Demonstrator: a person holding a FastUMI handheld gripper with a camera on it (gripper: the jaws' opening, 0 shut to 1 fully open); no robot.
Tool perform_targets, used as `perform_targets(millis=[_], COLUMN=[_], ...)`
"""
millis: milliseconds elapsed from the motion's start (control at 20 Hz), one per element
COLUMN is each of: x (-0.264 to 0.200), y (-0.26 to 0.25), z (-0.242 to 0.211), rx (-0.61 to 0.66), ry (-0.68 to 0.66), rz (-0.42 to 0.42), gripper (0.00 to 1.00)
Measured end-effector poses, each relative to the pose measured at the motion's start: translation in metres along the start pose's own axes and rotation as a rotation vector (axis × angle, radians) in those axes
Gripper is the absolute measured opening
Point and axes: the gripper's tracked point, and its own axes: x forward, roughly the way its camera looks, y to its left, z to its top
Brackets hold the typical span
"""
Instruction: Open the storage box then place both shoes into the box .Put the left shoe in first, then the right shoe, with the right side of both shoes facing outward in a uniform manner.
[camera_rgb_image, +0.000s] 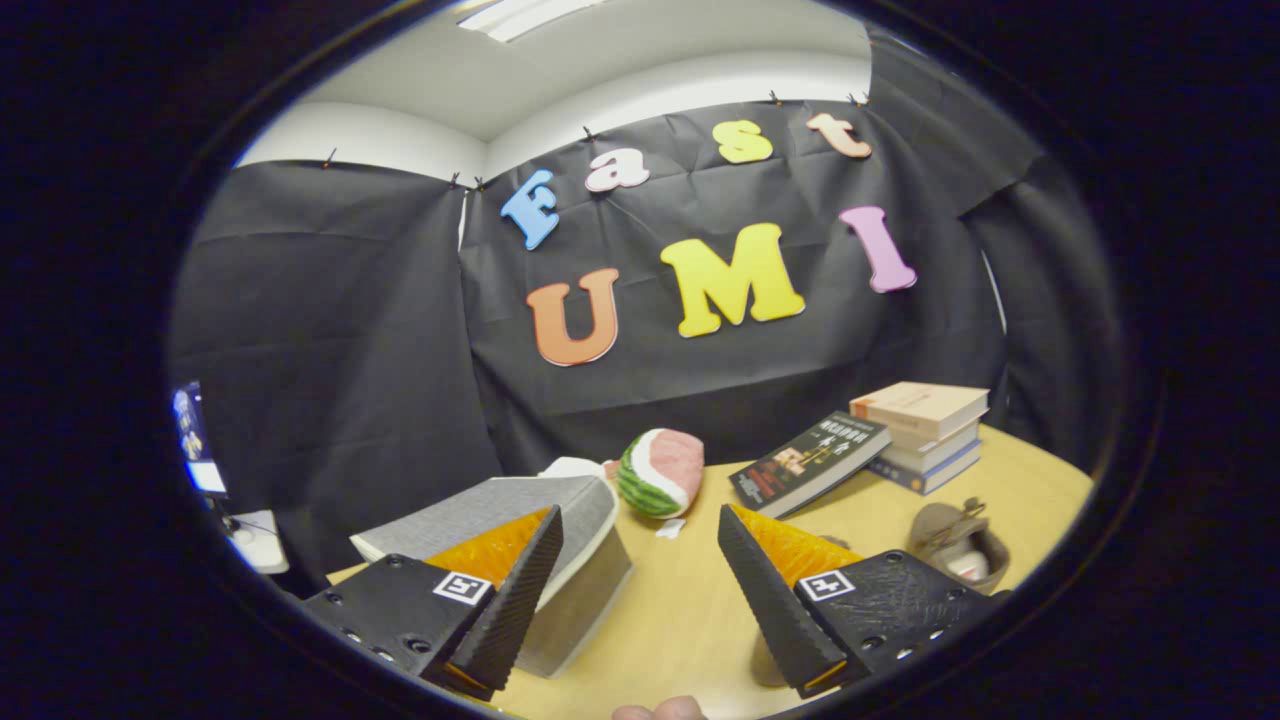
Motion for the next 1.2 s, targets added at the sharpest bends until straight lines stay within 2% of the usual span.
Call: perform_targets(millis=[200, 450, 1050, 1150, 1200], x=[0.028, 0.045, 0.076, 0.076, 0.071], y=[0.027, 0.052, 0.062, 0.068, 0.066], z=[-0.026, -0.048, -0.075, -0.069, -0.064], rx=[0.149, 0.253, 0.614, 0.632, 0.620], ry=[0.086, 0.160, 0.342, 0.351, 0.342], rz=[0.110, 0.208, 0.309, 0.336, 0.341], gripper=[0.96, 0.95, 0.95, 0.92, 0.87])
